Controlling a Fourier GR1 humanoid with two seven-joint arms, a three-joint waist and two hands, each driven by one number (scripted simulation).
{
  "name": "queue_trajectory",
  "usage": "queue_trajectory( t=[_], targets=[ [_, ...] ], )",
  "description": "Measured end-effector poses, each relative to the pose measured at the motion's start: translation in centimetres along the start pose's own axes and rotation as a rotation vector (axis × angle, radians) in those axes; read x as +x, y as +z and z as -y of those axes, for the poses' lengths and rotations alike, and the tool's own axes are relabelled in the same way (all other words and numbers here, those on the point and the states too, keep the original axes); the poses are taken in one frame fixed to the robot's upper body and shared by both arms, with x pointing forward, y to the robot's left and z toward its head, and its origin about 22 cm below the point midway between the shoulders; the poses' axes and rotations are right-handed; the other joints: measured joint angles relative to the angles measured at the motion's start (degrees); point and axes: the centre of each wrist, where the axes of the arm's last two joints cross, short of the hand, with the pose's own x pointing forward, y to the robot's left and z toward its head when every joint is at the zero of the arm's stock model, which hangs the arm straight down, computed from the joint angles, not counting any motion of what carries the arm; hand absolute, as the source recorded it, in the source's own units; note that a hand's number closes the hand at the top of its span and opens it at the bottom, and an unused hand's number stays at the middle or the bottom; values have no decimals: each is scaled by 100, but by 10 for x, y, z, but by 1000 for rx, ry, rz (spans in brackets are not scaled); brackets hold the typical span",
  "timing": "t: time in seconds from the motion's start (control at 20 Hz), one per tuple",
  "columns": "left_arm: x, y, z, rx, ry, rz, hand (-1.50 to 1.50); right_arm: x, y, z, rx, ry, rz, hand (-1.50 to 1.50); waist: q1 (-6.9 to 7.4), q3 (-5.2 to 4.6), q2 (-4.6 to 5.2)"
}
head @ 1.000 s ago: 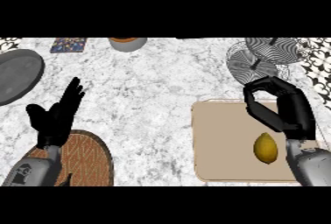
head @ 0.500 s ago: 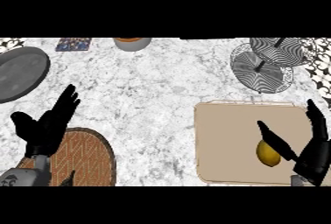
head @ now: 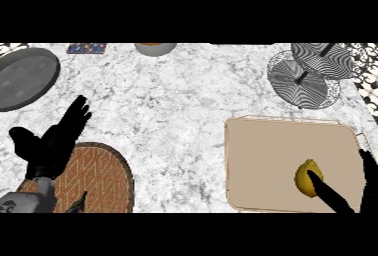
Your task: Pick the lemon from the tray and place it in the tiered basket
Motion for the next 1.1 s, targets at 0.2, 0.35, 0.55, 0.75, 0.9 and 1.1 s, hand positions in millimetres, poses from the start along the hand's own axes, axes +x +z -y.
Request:
queue_trajectory(
  t=[0.2, 0.35, 0.55, 0.75, 0.9, 1.1],
  targets=[
    [1, 2, 3, -16, -4, 0, 0, 17, 12, 7, 167, 120, -86, -150, 110, 4, 2],
    [4, -1, 1, -20, -5, 4, 0, 50, 17, 13, 228, 180, -131, -150, 141, 25, 1],
    [7, 0, 2, -32, -1, 5, 0, 99, 18, 19, 222, 232, -149, -150, 164, 60, -3],
    [2, 8, 0, -31, 5, 3, 0, 124, 19, 13, 207, 251, -154, -150, 156, 80, -8],
    [-4, 8, -2, -31, 10, 1, 0, 129, 16, -2, 214, 277, -183, -150, 134, 89, -1],
    [-1, 5, 0, -21, 9, 3, 0, 122, 9, -18, 224, 318, -231, -150, 97, 98, -2]
  ],
)
